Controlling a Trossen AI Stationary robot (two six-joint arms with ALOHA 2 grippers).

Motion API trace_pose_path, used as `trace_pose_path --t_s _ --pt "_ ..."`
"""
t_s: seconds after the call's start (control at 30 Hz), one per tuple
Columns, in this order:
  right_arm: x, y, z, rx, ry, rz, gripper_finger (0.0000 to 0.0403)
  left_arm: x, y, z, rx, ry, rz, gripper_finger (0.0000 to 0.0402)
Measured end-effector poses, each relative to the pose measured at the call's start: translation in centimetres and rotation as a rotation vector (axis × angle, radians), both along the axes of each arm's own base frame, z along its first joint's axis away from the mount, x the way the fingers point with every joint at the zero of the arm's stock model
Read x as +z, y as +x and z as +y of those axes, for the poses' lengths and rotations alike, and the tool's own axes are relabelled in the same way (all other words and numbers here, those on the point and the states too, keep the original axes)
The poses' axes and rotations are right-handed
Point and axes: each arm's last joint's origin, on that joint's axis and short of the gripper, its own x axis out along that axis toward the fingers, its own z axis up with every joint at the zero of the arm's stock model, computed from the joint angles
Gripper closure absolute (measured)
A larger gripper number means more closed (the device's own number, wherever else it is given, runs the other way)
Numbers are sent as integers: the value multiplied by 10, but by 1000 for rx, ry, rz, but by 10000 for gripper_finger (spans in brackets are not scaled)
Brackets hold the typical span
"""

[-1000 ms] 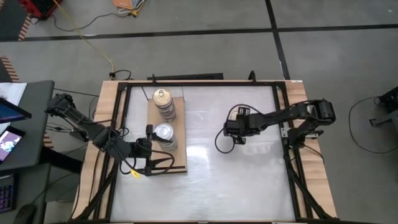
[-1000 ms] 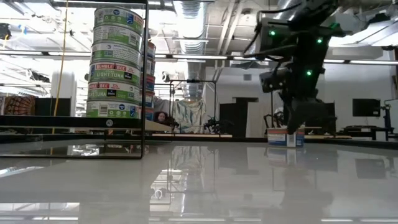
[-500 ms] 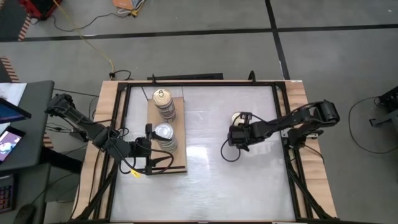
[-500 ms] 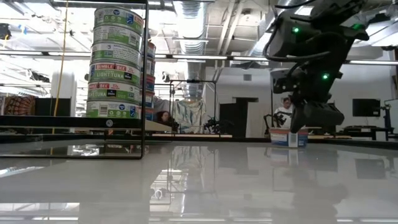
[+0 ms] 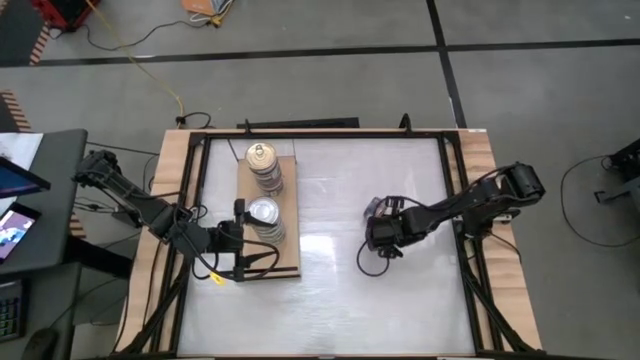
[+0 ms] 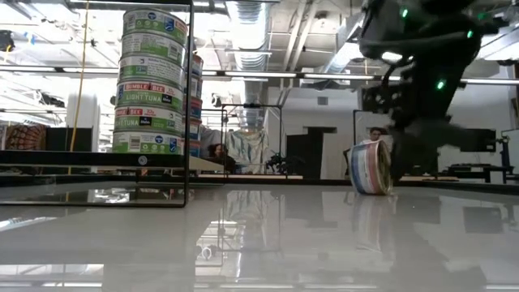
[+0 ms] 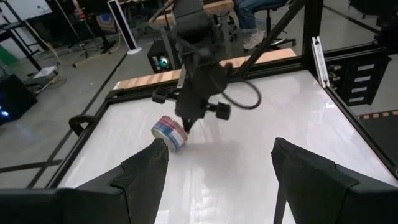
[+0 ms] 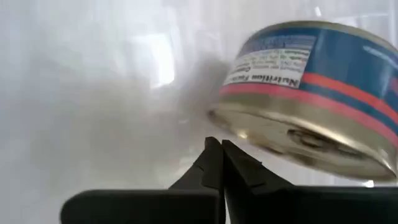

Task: Stack canned seafood by type on shelf
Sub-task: Stack the blue-pink tuna can on top of the other blue-pink tuna can on the shelf

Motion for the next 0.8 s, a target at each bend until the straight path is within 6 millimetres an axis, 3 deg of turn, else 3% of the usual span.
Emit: trace_pose_path --t_s 0.23,0.43,0.63,0.8 --pt "38 8 27 61 72 45 317 -1 0 0 -5 -23 4 125" --pt "68 22 45 259 66 -9 219 -1 0 -2 -46 -46 11 125" --pt "88 45 17 253 45 -76 104 0 0 -2 -54 -11 8 125" --pt "89 62 -12 314 73 2 65 0 0 -1 -59 31 14 125"
